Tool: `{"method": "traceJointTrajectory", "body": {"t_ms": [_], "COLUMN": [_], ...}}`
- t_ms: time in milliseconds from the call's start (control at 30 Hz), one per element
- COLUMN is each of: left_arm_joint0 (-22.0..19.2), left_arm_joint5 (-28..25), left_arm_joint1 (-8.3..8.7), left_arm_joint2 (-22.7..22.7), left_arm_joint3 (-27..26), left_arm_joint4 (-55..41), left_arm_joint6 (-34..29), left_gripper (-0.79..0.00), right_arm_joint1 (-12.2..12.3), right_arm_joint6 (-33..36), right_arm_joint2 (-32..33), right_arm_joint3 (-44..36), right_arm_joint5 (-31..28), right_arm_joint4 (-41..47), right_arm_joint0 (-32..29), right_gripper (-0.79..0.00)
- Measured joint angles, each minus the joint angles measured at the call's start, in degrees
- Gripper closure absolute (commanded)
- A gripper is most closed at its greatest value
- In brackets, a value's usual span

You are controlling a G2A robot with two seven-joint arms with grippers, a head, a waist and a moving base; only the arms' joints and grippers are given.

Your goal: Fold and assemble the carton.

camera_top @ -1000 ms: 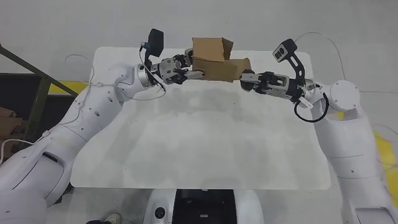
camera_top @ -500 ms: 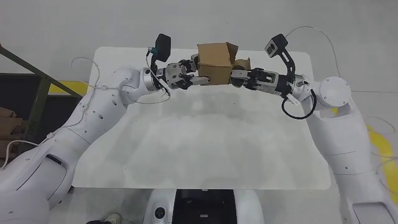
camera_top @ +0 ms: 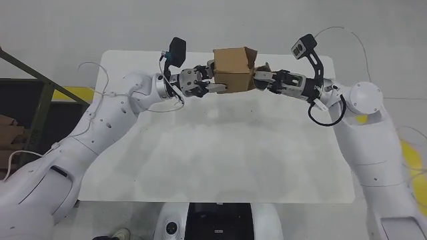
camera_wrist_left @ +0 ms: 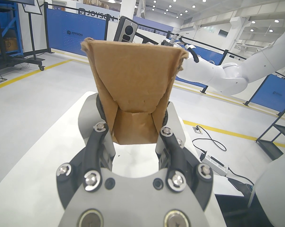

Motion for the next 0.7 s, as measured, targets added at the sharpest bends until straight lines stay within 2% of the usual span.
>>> {"method": "traceJointTrajectory", "body": {"t_ms": [233,500,700], "left_arm_joint0": [0.64,1.01,1.29], "left_arm_joint5": [0.00,0.00,0.00], "left_arm_joint1": [0.17,0.41,0.68], "left_arm_joint2": [-0.16,-0.16,-0.32], "left_arm_joint3": [-1.03,-2.25,-2.50], "left_arm_joint4": [0.01,-0.01,-0.27], "left_arm_joint6": [-0.67,-1.26,-1.23], "left_gripper": [-0.314,-0.311,-0.314], "right_arm_joint1": [0.23,-0.72,-0.97], "right_arm_joint6": [-3.66,-7.12,-6.43], "right_arm_joint2": [2.03,-2.30,-4.07], "right_arm_joint3": [1.47,6.33,7.32], "right_arm_joint5": [-1.04,-1.90,-1.99], "right_arm_joint4": [-0.03,-2.21,-3.36], "right_arm_joint0": [1.16,6.27,7.92], "right_gripper": [0.000,0.000,0.000]}}
